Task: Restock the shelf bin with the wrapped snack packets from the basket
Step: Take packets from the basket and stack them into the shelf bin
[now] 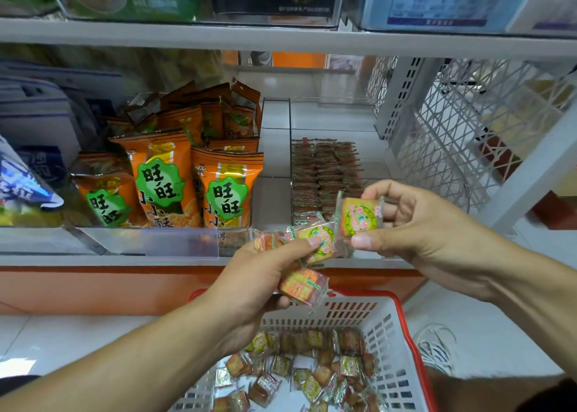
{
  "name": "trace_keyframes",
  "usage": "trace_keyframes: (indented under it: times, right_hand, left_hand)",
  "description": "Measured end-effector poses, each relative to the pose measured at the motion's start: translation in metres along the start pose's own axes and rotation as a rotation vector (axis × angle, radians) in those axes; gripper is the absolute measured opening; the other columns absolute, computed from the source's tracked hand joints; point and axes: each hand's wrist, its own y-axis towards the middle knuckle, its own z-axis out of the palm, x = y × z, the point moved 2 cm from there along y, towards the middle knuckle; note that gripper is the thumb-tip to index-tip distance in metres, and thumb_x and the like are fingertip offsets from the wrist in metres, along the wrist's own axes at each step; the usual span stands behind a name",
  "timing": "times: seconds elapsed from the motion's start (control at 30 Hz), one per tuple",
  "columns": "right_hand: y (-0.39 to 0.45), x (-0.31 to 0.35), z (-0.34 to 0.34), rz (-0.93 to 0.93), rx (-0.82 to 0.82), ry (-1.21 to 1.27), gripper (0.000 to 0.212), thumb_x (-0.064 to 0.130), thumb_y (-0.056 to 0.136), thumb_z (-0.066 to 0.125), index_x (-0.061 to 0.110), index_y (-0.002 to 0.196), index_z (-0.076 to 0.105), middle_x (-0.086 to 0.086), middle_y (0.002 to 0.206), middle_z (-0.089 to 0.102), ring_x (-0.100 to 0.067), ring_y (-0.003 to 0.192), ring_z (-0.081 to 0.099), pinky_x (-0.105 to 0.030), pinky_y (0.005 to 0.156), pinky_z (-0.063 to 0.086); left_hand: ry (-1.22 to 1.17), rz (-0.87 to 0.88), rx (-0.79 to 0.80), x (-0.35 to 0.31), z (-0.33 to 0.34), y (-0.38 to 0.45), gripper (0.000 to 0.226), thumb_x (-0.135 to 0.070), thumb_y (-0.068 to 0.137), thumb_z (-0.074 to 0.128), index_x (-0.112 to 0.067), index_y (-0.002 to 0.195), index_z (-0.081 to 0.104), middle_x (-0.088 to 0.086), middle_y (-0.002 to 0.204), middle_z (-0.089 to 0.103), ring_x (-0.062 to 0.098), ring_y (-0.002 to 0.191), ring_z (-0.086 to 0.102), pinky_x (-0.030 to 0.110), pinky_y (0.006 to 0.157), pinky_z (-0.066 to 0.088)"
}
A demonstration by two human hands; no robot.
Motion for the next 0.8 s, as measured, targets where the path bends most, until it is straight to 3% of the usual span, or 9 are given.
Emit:
trace_keyframes:
  times: [0.13,0.27,0.37,0.47,0.53,0.6,0.7,0.8]
  right_hand:
    - [-0.002,0.001,0.002,0.027,0.118,0.019,0.039,0.007,0.056,0.094,0.022,0.087,0.078,-0.004,0.086,0.074,-0.012,0.075,0.068,-0.019,0.063,0.051]
    - [-0.003,0.002,0.004,-0.01,0.135,0.004,0.028,0.016,0.074,0.078,0.011,0.102,0.078,-0.013,0.107,0.075,-0.025,0.101,0.073,-0.03,0.087,0.058]
    - [-0.003,0.005,-0.001,-0.052,0.127,-0.085,0.027,0.021,0.081,0.074,0.017,0.107,0.075,-0.013,0.107,0.075,-0.023,0.097,0.073,-0.03,0.083,0.058]
    - [-0.005,0.012,-0.006,-0.075,0.19,-0.342,0.031,0.016,0.086,0.07,0.027,0.115,0.071,-0.005,0.104,0.075,-0.014,0.091,0.072,-0.025,0.079,0.057]
    - [-0.007,0.011,-0.007,-0.043,0.27,-0.519,0.041,0.012,0.086,0.074,0.034,0.119,0.067,0.0,0.106,0.074,-0.016,0.094,0.072,-0.026,0.077,0.058]
    - [-0.006,0.007,-0.006,-0.027,0.273,-0.615,0.048,0.004,0.079,0.083,0.037,0.11,0.067,0.011,0.094,0.072,-0.011,0.082,0.069,-0.022,0.072,0.055]
    - [-0.006,0.006,-0.009,0.021,0.249,-0.6,0.035,0.007,0.075,0.087,0.029,0.097,0.071,0.016,0.078,0.067,-0.01,0.07,0.057,-0.018,0.063,0.048]
    - [-0.009,0.01,-0.012,0.055,0.335,-0.689,0.023,0.026,0.084,0.081,0.03,0.105,0.075,0.007,0.095,0.075,-0.018,0.084,0.067,-0.028,0.076,0.055]
  left_hand:
    - [0.015,0.009,-0.008,0.0,-0.001,0.001,0.057,-0.039,0.073,0.086,-0.007,0.117,0.071,0.002,0.071,0.071,0.008,0.047,0.058,0.018,0.037,0.038]
    - [0.034,0.02,0.0,-0.001,-0.001,0.001,0.05,-0.038,0.076,0.084,-0.004,0.112,0.073,0.006,0.072,0.073,0.01,0.046,0.057,0.018,0.037,0.038]
    - [0.073,0.001,0.018,-0.002,-0.002,0.0,0.048,-0.037,0.078,0.083,-0.005,0.112,0.072,0.006,0.074,0.075,0.01,0.046,0.058,0.018,0.038,0.038]
    - [0.14,-0.02,0.075,-0.003,-0.003,0.0,0.055,-0.037,0.079,0.084,-0.004,0.12,0.067,0.014,0.084,0.078,0.015,0.051,0.064,0.02,0.039,0.037]
    - [0.195,-0.005,0.109,-0.002,-0.002,0.0,0.061,-0.038,0.076,0.086,-0.004,0.122,0.064,0.017,0.085,0.078,0.016,0.052,0.065,0.02,0.039,0.036]
    - [0.222,0.018,0.115,0.0,-0.001,-0.001,0.063,-0.038,0.071,0.087,-0.004,0.119,0.064,0.015,0.08,0.078,0.015,0.048,0.064,0.019,0.037,0.037]
    - [0.225,0.04,0.113,0.002,0.001,-0.003,0.054,-0.033,0.07,0.088,-0.006,0.11,0.066,0.012,0.075,0.078,0.016,0.048,0.067,0.017,0.037,0.038]
    - [0.237,0.038,0.115,0.0,0.0,-0.003,0.044,-0.029,0.074,0.086,-0.008,0.106,0.066,0.011,0.073,0.077,0.014,0.046,0.066,0.017,0.037,0.039]
